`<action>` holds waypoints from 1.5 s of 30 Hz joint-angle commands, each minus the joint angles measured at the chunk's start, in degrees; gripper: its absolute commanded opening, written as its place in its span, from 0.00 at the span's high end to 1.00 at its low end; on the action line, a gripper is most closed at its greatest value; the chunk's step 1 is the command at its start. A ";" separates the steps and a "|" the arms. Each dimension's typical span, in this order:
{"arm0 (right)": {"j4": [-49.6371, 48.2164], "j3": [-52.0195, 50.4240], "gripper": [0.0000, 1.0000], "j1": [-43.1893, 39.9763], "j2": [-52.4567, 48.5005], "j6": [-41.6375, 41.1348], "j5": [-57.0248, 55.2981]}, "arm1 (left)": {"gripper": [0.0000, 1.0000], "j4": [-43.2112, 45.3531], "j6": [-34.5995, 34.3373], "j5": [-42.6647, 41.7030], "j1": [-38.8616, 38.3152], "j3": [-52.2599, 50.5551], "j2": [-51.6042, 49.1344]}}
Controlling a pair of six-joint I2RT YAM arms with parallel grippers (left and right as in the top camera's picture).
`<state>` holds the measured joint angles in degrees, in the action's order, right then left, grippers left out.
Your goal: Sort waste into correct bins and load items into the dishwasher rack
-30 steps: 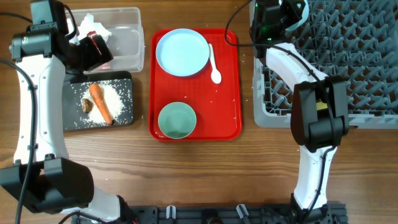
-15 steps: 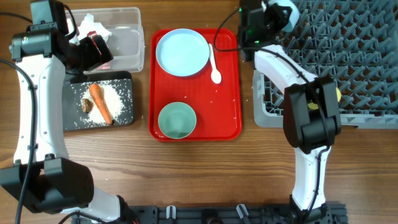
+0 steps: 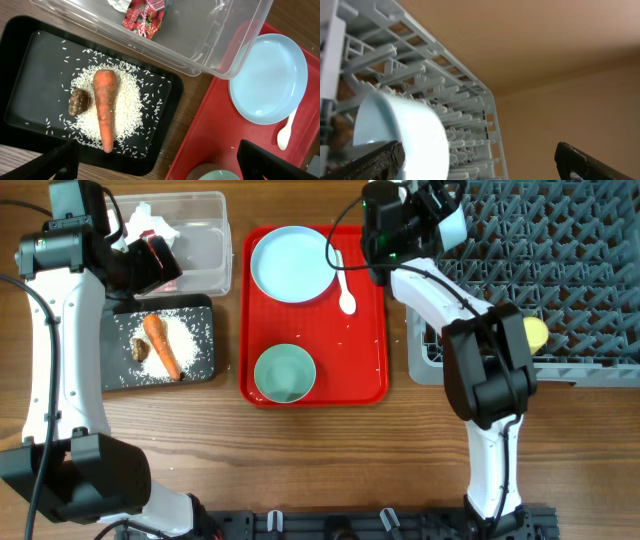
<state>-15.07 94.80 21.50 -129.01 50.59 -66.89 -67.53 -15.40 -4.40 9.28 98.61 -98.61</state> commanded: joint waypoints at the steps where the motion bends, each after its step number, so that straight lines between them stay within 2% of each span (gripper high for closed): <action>1: -0.24 -0.11 0.00 3.43 -0.87 -4.70 2.99 | 0.00 -0.02 -0.50 -0.09 0.00 -0.13 0.46; 9: 1.11 -0.11 0.00 7.58 -0.42 -15.50 6.75 | 0.00 -0.02 -0.50 -0.09 0.00 -0.13 0.46; 13: 9.90 -0.09 0.00 11.21 1.88 -22.49 12.04 | 0.00 -0.02 -0.50 -0.09 0.00 -0.13 0.46; 15: 18.88 -0.09 0.00 13.03 4.28 -31.41 19.26 | 0.00 -0.02 -0.50 -0.07 0.00 -0.13 0.46; 18: 34.29 -0.09 0.00 14.73 10.58 -48.94 38.49 | 0.00 -0.02 -0.50 -0.09 0.00 -0.13 0.46; 21: 44.68 -0.09 0.00 14.45 16.76 -60.89 58.60 | 0.00 -0.02 -0.50 -0.09 0.00 -0.13 0.46; 25: 58.69 -0.11 0.00 13.20 21.79 -65.59 77.02 | 0.00 -0.02 -0.50 -0.09 0.00 -0.13 0.46; 28: 61.37 -3.08 0.00 13.31 21.22 -67.06 81.72 | 0.00 -0.02 -0.50 -0.07 0.00 -0.13 0.46; 29: 60.59 -6.38 0.01 13.57 21.05 -70.27 84.59 | 0.00 -0.02 -0.50 -0.07 0.00 -0.13 0.46; 30: 60.08 -8.33 0.03 13.75 20.83 -72.63 85.96 | 0.00 -0.02 -0.50 -0.09 0.00 -0.13 0.46; 31: 59.01 -12.79 0.07 13.94 20.11 -78.75 86.51 | 0.00 -0.02 -0.50 -0.09 0.00 -0.13 0.46; 33: 57.75 -16.13 0.11 13.97 19.50 -83.41 86.82 | 0.00 -0.02 -0.50 -0.09 0.00 -0.13 0.46; 39: 54.18 -22.93 0.35 14.12 18.60 -90.36 90.53 | 0.00 -0.02 -0.50 -0.09 0.00 -0.13 0.46; 41: 52.76 -23.96 0.47 14.27 18.58 -91.27 90.51 | 0.00 -0.02 -0.50 -0.09 0.00 -0.13 0.46; 42: 52.35 -23.96 0.60 14.27 18.58 -91.25 90.53 | 0.00 -0.02 -0.50 -0.07 0.00 -0.13 0.46; 45: 51.34 -23.96 0.87 14.27 18.58 -91.27 90.07 | 0.00 -0.02 -0.50 -0.07 0.00 -0.13 0.46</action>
<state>37.10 71.33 35.42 -110.02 -38.92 22.39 -67.53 -15.40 -4.43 9.28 98.61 -98.61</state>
